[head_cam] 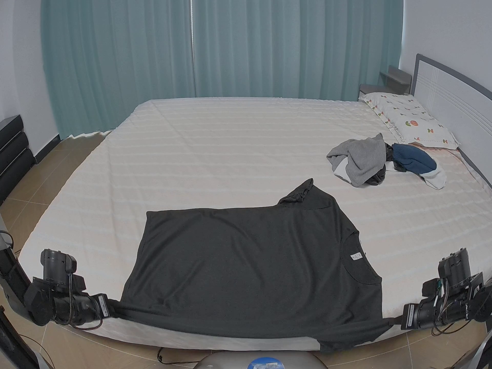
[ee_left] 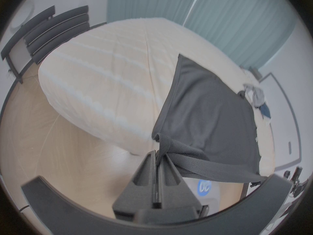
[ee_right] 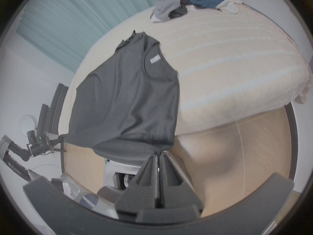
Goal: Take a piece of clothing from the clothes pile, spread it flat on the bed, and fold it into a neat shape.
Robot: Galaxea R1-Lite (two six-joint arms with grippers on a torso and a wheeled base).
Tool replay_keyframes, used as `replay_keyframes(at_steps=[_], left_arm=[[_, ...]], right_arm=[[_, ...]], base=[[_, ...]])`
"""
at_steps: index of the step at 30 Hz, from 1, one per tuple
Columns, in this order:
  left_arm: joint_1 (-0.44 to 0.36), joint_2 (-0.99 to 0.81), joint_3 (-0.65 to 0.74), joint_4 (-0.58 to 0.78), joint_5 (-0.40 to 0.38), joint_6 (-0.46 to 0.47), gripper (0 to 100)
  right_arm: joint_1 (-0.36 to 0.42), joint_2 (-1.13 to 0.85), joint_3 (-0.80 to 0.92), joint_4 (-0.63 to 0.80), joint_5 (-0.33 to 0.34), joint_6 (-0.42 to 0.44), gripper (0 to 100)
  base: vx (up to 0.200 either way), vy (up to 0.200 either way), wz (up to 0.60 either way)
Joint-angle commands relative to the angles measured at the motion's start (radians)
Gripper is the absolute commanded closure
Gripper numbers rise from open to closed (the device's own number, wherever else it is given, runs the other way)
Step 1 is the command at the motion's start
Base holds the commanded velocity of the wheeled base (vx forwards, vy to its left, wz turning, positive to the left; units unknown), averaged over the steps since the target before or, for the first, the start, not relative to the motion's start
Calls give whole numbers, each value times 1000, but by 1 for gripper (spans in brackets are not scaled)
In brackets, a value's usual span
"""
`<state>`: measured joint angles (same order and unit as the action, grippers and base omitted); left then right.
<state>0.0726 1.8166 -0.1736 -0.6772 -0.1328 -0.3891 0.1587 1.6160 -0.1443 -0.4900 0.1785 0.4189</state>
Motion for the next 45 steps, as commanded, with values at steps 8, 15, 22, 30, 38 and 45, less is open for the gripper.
replay_keyframes(at_steps=[8, 15, 22, 30, 38, 45], left_arm=[[-59, -111, -121, 33, 4, -93, 100], [-54, -184, -138, 113, 4, -103, 100], [-59, -234, -156, 223, 1, -102, 100], [-59, -166, -222, 263, -5, -102, 100], [-56, -46, -333, 315, -7, -105, 100], [-56, 52, -449, 380, -7, -114, 100]], right_arm=[[-65, -31, -144, -1, 1, 21, 100], [-54, -116, -144, 16, 6, 20, 100], [-39, -116, -136, 41, 2, 20, 100], [-39, -56, -190, 48, 2, 18, 100], [-44, 85, -290, 41, 12, 20, 100], [-56, 208, -394, 44, 12, 21, 100]], base=[[0, 0, 0], [0, 0, 0], [0, 0, 0], [0, 0, 0], [0, 0, 0], [0, 0, 0]])
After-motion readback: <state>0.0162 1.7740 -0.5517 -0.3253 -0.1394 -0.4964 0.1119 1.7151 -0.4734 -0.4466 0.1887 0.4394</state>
